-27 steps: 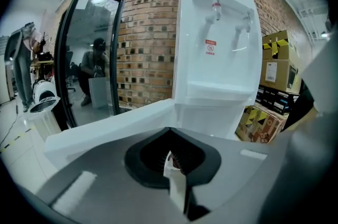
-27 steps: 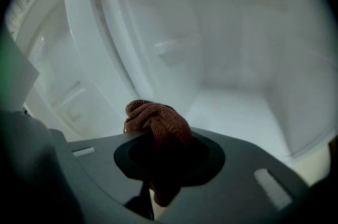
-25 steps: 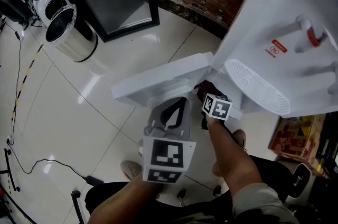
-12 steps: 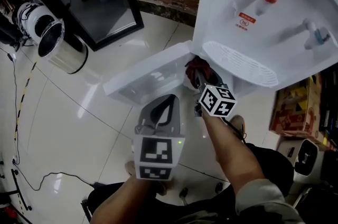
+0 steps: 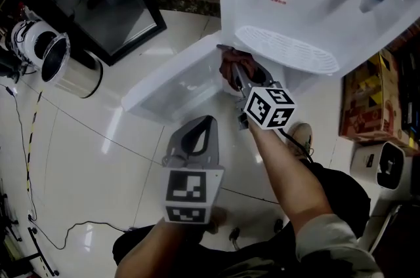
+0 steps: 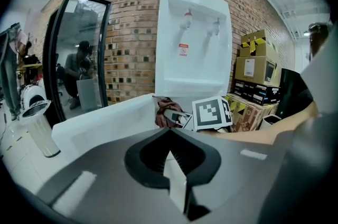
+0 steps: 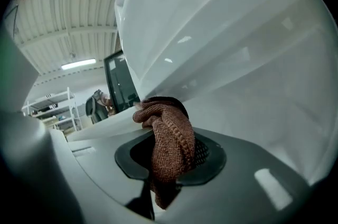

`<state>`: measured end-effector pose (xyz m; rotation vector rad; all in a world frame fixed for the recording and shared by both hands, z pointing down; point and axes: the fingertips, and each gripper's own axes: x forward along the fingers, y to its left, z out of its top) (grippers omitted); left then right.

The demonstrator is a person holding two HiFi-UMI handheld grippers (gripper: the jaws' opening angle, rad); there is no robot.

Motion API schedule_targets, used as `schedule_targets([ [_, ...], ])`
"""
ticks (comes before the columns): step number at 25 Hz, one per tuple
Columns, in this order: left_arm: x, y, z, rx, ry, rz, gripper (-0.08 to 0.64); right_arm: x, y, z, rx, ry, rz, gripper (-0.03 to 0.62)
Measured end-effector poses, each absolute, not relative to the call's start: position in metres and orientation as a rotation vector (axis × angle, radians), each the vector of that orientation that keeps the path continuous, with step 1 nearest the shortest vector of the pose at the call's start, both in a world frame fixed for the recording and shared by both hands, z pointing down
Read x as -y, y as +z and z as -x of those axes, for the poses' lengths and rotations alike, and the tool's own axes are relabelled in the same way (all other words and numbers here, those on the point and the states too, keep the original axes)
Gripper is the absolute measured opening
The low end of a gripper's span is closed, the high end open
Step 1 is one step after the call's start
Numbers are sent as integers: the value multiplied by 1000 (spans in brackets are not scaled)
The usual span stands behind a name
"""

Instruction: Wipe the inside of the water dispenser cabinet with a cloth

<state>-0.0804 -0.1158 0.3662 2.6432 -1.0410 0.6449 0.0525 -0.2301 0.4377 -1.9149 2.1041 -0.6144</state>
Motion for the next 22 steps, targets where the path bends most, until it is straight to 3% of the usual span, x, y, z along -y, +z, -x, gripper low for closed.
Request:
schedule_targets([
  [8,115,360,64,1023,639,-2673,0,232,427,-38,-2247,-490,1932,87],
  [22,118,354,-8,915,591,-2769,0,151,417,-162,-1834,-353,2391,89],
])
